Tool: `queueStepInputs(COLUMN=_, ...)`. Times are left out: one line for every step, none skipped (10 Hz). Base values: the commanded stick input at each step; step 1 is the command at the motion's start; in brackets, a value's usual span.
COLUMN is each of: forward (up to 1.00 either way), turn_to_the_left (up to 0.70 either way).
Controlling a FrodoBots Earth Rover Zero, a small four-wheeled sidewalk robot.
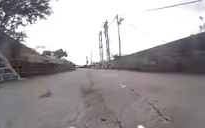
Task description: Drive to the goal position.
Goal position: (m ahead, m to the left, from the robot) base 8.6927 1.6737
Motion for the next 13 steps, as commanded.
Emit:
queueStepInputs(forward=0.70, turn_to_the_left=0.00)
queueStepInputs(forward=0.70, turn_to_the_left=0.00)
queueStepInputs(forward=0.70, turn_to_the_left=0.00)
queueStepInputs(forward=0.70, turn_to_the_left=0.00)
queueStepInputs(forward=0.70, turn_to_the_left=0.00)
queueStepInputs(forward=0.70, turn_to_the_left=0.00)
queueStepInputs(forward=0.70, turn_to_the_left=0.00)
queueStepInputs(forward=0.70, turn_to_the_left=0.00)
queueStepInputs(forward=0.70, turn_to_the_left=0.00)
queueStepInputs(forward=0.70, turn_to_the_left=0.00)
queueStepInputs(forward=0.70, turn_to_the_left=0.00)
queueStepInputs(forward=0.70, turn_to_the_left=0.00)
queueStepInputs(forward=0.70, turn_to_the_left=0.00)
